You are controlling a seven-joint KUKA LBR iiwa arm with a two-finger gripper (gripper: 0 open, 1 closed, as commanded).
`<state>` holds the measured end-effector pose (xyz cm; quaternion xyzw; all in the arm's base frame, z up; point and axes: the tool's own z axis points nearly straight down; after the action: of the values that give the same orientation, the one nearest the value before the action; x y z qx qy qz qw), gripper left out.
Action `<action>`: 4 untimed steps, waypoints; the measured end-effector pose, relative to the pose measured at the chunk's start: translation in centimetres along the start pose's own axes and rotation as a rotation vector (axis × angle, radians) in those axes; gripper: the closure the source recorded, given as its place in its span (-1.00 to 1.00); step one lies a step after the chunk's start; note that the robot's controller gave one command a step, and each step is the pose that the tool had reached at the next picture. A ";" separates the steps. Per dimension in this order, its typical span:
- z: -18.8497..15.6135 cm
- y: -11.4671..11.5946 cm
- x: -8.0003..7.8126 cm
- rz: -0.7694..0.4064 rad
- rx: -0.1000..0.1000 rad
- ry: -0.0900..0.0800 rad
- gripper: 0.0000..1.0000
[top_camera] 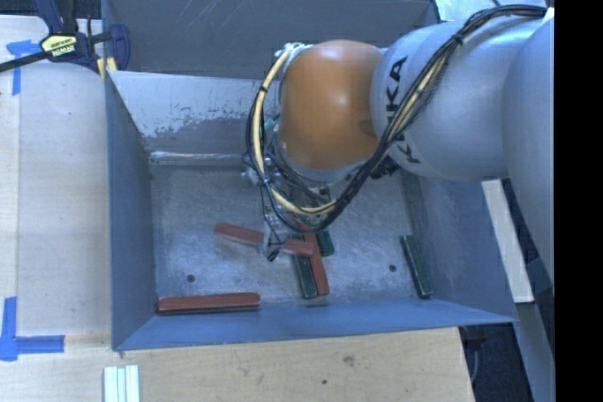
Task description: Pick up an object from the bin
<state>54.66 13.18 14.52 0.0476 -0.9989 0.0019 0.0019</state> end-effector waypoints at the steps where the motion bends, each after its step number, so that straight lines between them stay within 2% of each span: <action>1: 7.8 -0.2 -1.2 -0.030 -0.003 0.000 -1.00; 2: 7.3 -0.2 -1.3 -0.027 -0.004 -0.005 1.00; 3: -2.2 5.0 3.5 -0.281 -0.005 -0.012 1.00; 4: -1.9 4.8 3.5 -0.276 -0.004 -0.008 -1.00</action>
Offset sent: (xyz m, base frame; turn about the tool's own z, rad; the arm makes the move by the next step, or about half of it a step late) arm 0.0130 -0.0006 -0.0731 -0.0298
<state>50.69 17.59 16.45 0.1847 -0.9828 -0.0004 -0.0016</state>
